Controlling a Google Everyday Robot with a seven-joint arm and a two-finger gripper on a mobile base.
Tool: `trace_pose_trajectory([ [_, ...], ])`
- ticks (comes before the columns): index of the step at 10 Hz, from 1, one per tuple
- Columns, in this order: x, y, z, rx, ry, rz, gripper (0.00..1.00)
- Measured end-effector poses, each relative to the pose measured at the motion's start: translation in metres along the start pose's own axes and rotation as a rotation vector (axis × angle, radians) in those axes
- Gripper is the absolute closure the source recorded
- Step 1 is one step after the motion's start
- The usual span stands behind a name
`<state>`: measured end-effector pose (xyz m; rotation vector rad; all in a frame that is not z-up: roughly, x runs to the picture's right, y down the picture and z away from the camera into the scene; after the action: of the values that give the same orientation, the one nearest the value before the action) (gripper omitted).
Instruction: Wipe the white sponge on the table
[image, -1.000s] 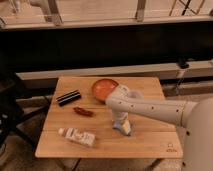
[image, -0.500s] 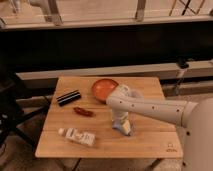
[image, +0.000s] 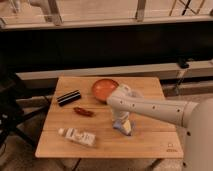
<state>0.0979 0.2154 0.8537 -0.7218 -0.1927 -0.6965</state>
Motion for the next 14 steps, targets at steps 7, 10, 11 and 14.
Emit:
trace_pose_trajectory([
  [7,-0.0024,-0.0018,-0.0007,0.002,0.002,-0.01,0.99],
  [10,-0.0032,-0.0023,-0.0014,0.002,0.001,-0.011,0.99],
  [11,-0.0034,-0.0024,-0.0014,0.002,0.001,-0.012,0.99],
  [14,-0.0024,-0.0019,-0.0003,0.004,-0.006,-0.014,0.99],
])
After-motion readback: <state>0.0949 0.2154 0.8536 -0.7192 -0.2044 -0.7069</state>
